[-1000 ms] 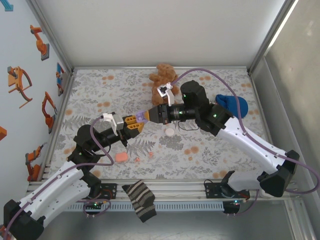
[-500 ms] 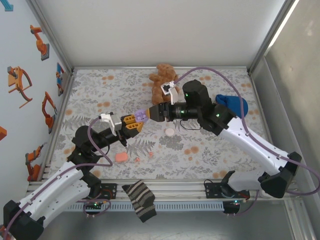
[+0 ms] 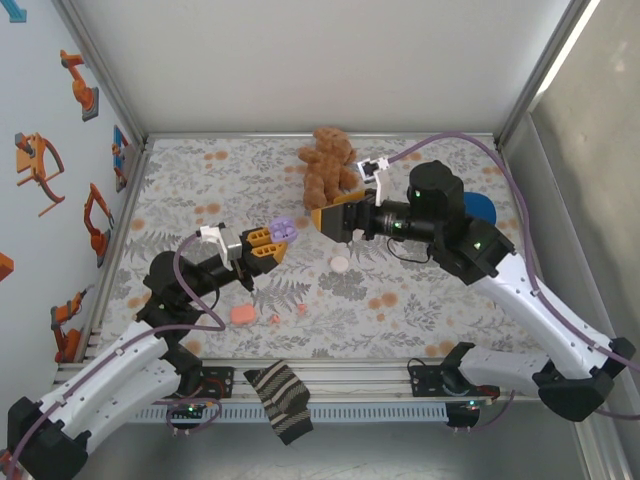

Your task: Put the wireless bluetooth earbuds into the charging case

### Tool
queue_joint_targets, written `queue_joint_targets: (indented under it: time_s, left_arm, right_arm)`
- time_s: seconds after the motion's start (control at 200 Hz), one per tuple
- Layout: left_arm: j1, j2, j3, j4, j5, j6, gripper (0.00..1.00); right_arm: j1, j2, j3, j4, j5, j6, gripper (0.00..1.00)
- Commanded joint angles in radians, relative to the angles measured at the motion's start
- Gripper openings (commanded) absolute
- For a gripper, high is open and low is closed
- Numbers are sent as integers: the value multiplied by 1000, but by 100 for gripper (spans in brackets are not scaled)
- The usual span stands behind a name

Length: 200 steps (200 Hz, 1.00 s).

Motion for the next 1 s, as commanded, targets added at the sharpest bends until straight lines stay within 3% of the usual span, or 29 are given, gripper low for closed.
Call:
queue_joint_targets:
  time_s: [0.0,0.14,0.416,0.997]
  left_arm:
    - [-5,12,-6,105,35,-45,0]
    - [-6,35,-15,174,42,-75,0]
    - [-3,76,-8,232,61,-105,0]
    - [28,211,58,341,199,-203,0]
  right_arm:
    - [-18,-16,-34,97,-84,22,94]
    - [-19,-5,-53,188,-195,66,94]
    - [-18,8,-79,237,-248,82,94]
    - [2,77,-85,220,-259,85,94]
